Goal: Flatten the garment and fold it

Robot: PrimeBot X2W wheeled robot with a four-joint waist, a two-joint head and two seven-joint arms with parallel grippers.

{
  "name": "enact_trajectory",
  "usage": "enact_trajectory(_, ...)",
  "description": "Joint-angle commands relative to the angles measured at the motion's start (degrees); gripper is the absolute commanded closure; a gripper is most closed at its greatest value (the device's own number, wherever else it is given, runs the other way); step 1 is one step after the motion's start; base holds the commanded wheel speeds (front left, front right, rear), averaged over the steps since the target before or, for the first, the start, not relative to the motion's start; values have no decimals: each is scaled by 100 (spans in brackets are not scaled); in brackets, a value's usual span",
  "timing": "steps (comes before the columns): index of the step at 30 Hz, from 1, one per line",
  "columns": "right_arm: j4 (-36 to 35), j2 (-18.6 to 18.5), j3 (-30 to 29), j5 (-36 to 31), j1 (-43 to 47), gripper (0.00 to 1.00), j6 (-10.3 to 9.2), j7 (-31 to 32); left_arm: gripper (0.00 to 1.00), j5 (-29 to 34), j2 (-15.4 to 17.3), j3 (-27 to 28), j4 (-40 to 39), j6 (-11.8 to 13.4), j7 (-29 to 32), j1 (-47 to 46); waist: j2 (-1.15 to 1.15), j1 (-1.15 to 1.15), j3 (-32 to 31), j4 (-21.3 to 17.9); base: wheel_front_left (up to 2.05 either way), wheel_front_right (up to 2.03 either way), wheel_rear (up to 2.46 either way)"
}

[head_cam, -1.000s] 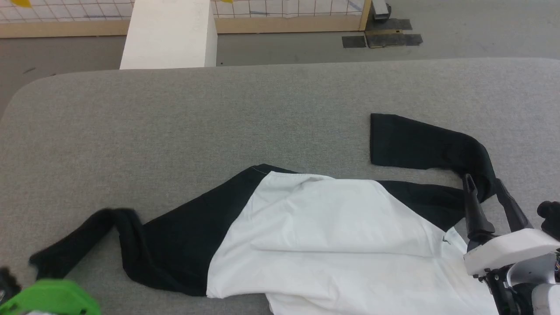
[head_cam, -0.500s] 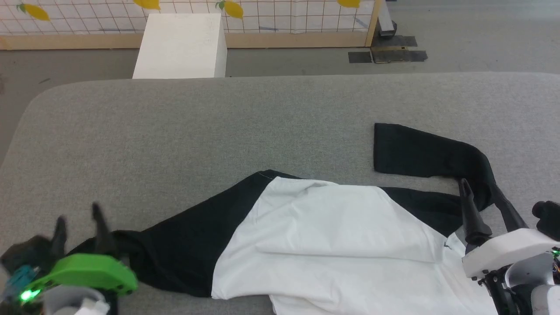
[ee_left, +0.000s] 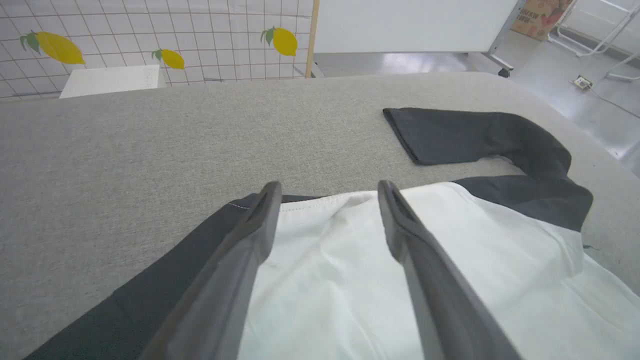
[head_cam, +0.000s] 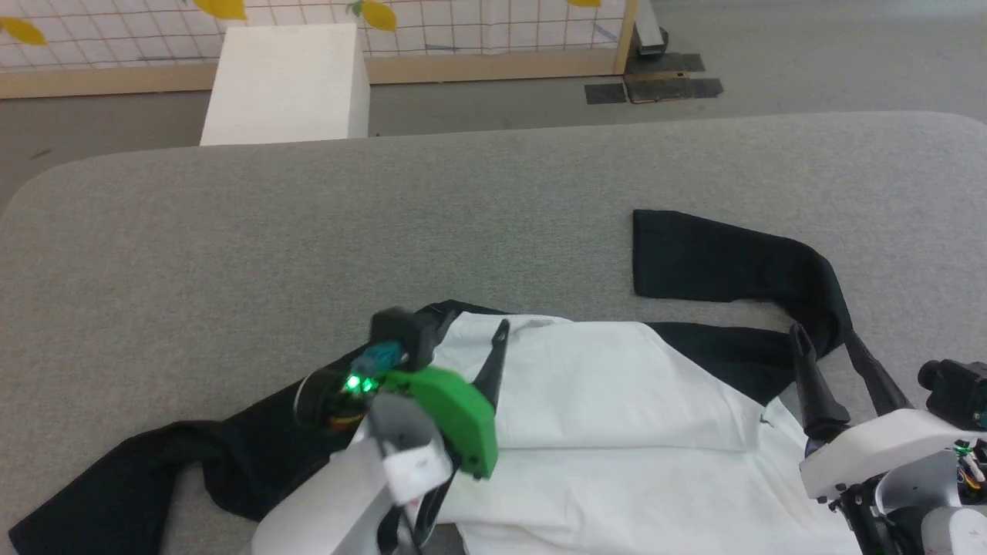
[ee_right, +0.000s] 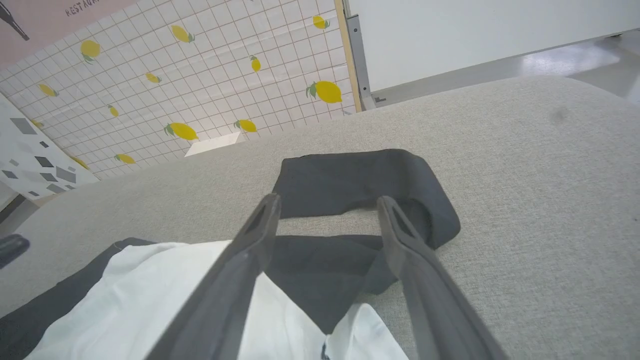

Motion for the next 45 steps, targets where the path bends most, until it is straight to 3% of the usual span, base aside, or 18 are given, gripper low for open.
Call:
enact_trajectory(1,-15,-3,23,45,-36,0,-9,-3,0,41,-84,-47,256,-82,130,-268,43,0,82,-134,0,0,0)
enact_trajectory(5,6,-3,67,88,-75,0,-9,-39,0,104,-256,-333,1110,-360,763,-924,43,0,230,-332,0,0,0)
enact_trajectory(12,119,-3,163,186,-189,0,-9,-151,0,436,-216,-871,2278,-884,1847,-1977,43,0,551,-619,0,0,0)
enact_trajectory(16,215,-3,213,252,-281,0,-9,-245,0,387,-198,-1181,2746,-1332,2697,-2254,43,0,680,-750,0,0,0)
enact_trajectory(20,309,-3,236,285,-347,0,-9,-328,0,325,-122,-1390,2986,-1610,3444,-2424,43,0,770,-831,0,0,0)
enact_trajectory(21,328,-3,244,295,-363,0,-9,-343,39,322,-86,-1415,3008,-1653,3543,-2462,43,0,789,-847,0,0,0)
enact_trajectory(22,350,-3,259,310,-389,0,-9,-362,92,325,-28,-1421,3019,-1695,3592,-2519,43,0,817,-872,0,0,0)
enact_trajectory(23,369,-3,273,325,-411,0,-9,-378,100,324,30,-1398,3022,-1706,3582,-2566,43,0,839,-893,0,0,0)
enact_trajectory(27,448,-3,321,375,-499,0,-9,-456,100,399,384,-1055,2996,-1450,2995,-2859,43,0,915,-958,0,0,0)
enact_trajectory(32,538,-3,337,386,-578,0,-9,-535,100,411,879,-427,3048,-917,2051,-3185,43,0,970,-982,0,0,0)
enact_trajectory(36,608,-3,405,370,-642,0,-9,-561,100,159,1007,-11,3136,-716,1596,-3147,43,0,982,-964,0,0,0)
enact_trajectory(38,630,-3,467,366,-691,0,-9,-561,0,-74,959,161,3179,-710,1497,-2991,43,0,978,-942,0,0,0)
enact_trajectory(42,629,-3,578,318,-850,0,-9,-564,0,-445,821,479,3090,-637,1062,-2573,43,0,951,-870,0,0,0)
enact_trajectory(45,606,-3,659,241,-988,0,-9,-542,0,-749,667,882,2805,-504,252,-2084,43,0,917,-745,0,0,0)
